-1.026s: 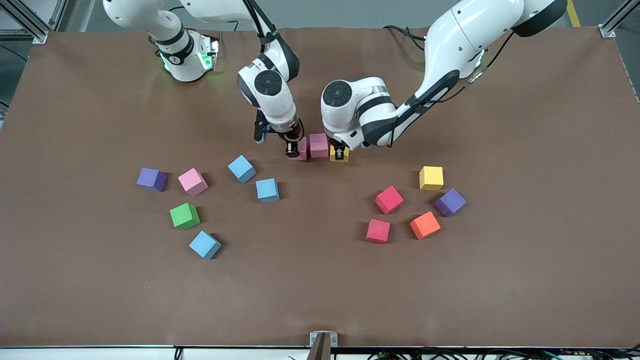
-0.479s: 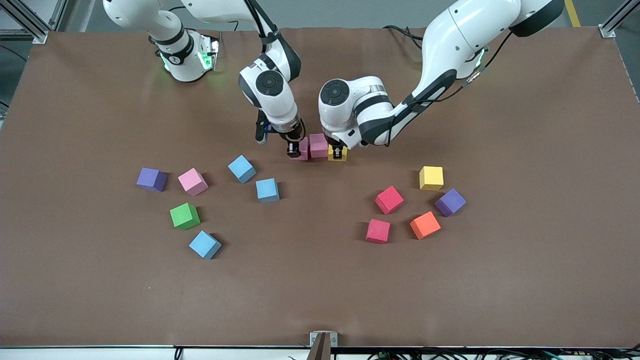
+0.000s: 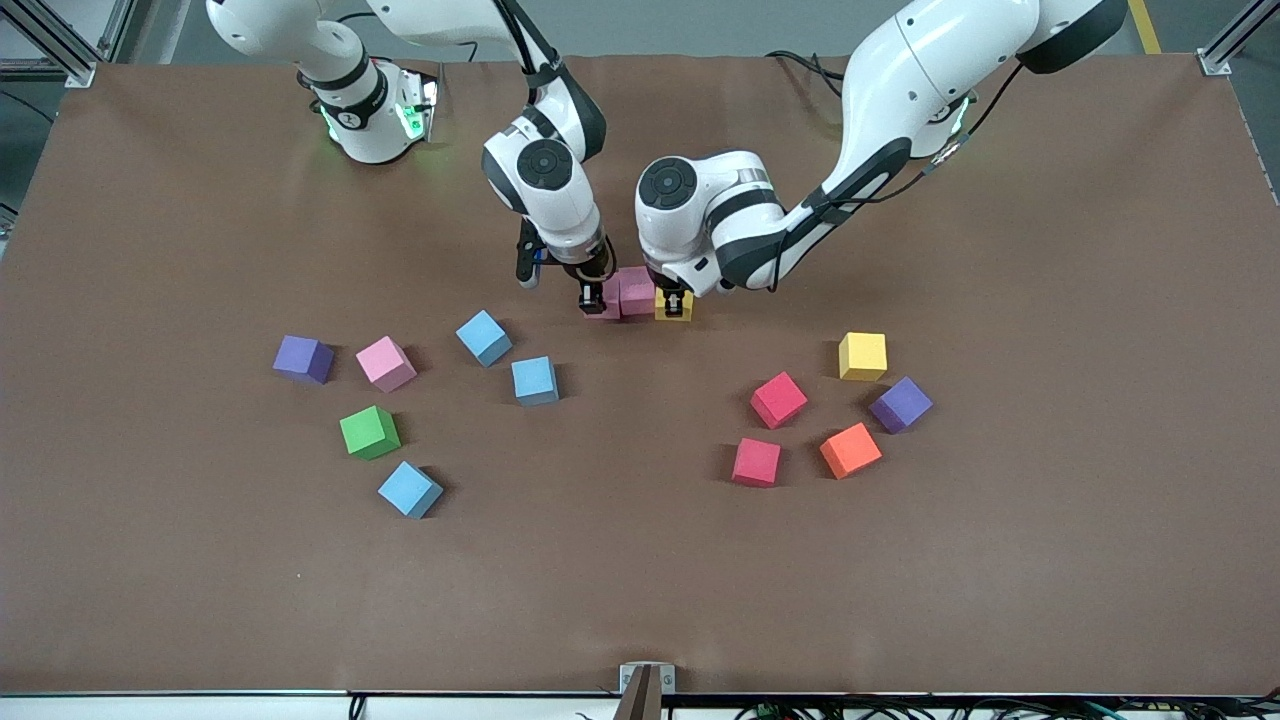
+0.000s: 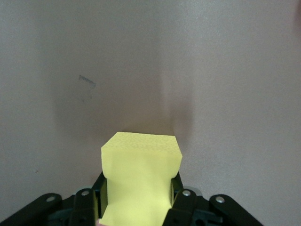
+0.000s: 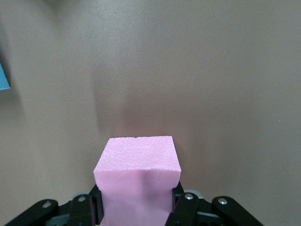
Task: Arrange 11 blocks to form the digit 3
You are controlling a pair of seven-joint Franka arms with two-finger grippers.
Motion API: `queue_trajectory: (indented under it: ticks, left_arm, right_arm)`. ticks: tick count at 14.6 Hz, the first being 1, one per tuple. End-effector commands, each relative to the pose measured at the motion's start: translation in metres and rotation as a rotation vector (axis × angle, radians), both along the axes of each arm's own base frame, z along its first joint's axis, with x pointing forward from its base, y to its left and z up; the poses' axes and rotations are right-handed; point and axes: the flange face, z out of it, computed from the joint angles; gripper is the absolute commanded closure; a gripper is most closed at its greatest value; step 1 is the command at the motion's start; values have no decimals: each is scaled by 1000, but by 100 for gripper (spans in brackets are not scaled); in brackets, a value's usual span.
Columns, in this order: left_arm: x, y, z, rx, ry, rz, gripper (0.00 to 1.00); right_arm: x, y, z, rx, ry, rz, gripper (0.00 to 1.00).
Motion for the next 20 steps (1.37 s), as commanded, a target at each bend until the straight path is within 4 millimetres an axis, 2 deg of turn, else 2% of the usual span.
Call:
queue_trajectory:
  ticks: [1, 2, 4, 6, 7, 14, 20]
  left_arm:
    - [-19, -13, -8, 22, -24, 294, 53]
    - [-18, -12, -8, 24, -25, 297, 53]
    - [-19, -13, -8, 24, -24, 295, 43]
    - [-18, -12, -7, 30, -28, 292, 17]
    - [-18, -12, -7, 29, -31, 290, 1]
    - [-13, -6, -1, 51, -35, 292, 0]
    - [-15, -8, 20, 55, -55, 270, 0]
  right_arm:
    - [-11, 9, -24, -17, 20, -5, 100]
    - [-11, 9, -25, -19, 21, 0, 100]
    - [-14, 10, -27, -24, 25, 7, 100]
    - [-16, 10, -30, -33, 33, 13, 100]
    - [-16, 9, -31, -36, 34, 14, 100]
    - [-21, 10, -34, -52, 49, 58, 100]
    - [-21, 9, -36, -54, 52, 57, 100]
